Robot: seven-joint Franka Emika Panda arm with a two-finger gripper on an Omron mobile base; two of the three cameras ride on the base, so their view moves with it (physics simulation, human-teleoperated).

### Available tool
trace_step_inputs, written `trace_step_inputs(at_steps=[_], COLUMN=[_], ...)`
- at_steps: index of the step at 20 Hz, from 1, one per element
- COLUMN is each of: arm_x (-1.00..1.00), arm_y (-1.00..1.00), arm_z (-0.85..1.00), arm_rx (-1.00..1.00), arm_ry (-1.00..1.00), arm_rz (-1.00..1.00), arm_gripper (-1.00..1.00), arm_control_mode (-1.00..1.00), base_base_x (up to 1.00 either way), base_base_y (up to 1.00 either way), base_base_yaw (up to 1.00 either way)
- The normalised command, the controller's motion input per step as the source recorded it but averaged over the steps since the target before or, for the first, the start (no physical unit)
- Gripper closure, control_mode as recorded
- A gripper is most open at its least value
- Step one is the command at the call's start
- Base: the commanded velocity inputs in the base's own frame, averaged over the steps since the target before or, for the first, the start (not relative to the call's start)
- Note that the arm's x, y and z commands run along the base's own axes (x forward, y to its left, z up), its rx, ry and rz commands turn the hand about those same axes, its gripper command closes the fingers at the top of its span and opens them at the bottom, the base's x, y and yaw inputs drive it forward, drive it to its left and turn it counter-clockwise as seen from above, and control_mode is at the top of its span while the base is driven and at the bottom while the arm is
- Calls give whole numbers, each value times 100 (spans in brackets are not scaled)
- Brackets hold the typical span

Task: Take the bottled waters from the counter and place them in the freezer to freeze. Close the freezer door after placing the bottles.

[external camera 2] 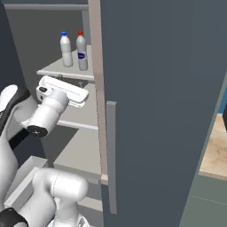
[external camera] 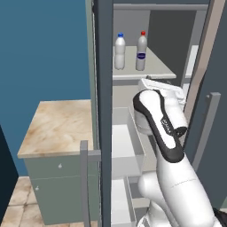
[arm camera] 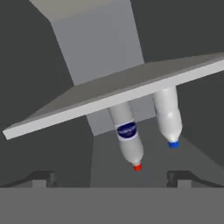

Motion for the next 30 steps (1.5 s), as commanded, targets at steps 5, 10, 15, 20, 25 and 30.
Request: trace_step_inputs(at_steps=[5,10,15,20,25,30], arm_x=[-76,-29,-51,-33,-32,-53], arm_y=[64,2,0,0,0,0], arm_z=[12,0,15,61,87,86], arm_rx=[-12,-18,-33,-27,-23,-29], arm_ry=[-17,-3,0,0,5,16], arm_rz=[6,1,-3,-19,-18,-7], arm_gripper=[-100,-100,-100,-100,-100,-100], arm_control_mode=[-100,-100,-100,-100,-100,-100], base_base_x=[0,0,0,0,0,0], base_base_y=[0,0,0,0,0,0], base_base_yaw=[0,0,0,0,0,0])
